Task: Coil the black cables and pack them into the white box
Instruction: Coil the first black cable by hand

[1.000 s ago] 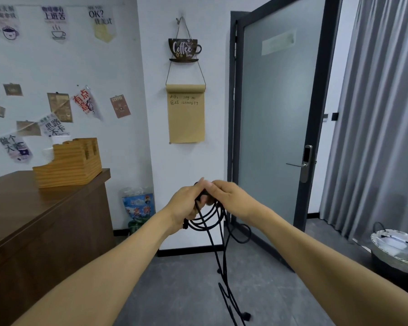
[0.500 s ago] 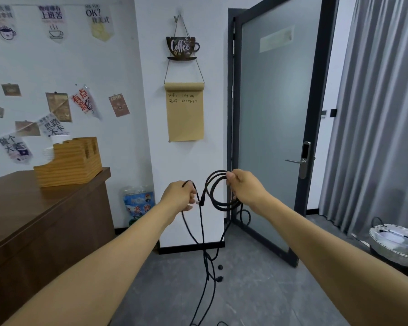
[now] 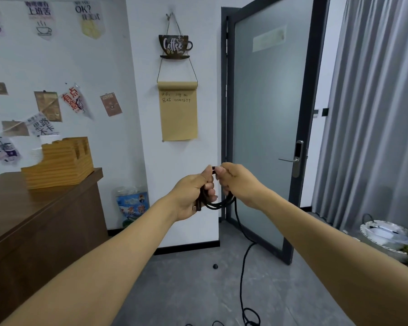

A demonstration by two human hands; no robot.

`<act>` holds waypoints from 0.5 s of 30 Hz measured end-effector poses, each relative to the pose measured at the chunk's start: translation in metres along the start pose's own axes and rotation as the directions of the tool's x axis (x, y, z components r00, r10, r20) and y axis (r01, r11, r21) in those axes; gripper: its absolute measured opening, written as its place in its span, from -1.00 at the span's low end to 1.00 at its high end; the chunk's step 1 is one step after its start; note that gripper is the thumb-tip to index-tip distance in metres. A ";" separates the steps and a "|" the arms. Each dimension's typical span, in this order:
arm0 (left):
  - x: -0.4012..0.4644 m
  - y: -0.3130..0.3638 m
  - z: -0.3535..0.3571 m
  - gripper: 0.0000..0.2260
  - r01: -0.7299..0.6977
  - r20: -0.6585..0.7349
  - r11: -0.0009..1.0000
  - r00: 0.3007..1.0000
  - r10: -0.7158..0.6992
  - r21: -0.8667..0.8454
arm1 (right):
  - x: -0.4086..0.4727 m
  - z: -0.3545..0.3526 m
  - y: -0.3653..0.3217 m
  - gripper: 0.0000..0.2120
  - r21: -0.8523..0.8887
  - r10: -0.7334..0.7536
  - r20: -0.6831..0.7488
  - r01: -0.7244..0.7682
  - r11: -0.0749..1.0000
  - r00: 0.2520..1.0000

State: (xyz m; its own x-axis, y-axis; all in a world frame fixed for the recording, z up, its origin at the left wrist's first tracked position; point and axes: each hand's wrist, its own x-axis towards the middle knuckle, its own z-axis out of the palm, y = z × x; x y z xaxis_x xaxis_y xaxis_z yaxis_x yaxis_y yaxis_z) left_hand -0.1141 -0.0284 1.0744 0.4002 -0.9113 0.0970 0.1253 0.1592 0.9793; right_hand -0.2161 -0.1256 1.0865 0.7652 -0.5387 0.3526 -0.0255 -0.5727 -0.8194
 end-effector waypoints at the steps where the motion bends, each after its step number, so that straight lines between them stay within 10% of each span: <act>1: 0.000 0.000 0.001 -0.70 0.005 0.018 0.994 1.000 -0.003 -0.106 | 0.000 0.000 -0.001 -0.68 0.036 -0.003 -0.001 0.003 0.999 1.000; 5: 0.001 0.006 -0.001 -0.62 0.087 0.114 0.961 0.992 -0.059 -0.263 | 0.000 -0.001 -0.006 -0.68 -0.024 -0.008 0.033 0.009 1.000 0.999; 15: 0.001 0.009 -0.011 -0.65 0.106 0.135 0.994 0.985 -0.107 0.020 | 0.003 -0.004 -0.007 -0.68 -0.275 0.041 0.099 -0.012 0.961 0.994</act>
State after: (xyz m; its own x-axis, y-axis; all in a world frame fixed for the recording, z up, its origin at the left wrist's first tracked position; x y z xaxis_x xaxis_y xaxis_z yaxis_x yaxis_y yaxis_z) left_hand -0.1022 -0.0235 1.0809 0.2581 -0.9660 0.0144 0.1484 0.0543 0.9874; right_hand -0.2163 -0.1253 1.0951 0.8234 -0.4978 0.2725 -0.2105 -0.7138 -0.6680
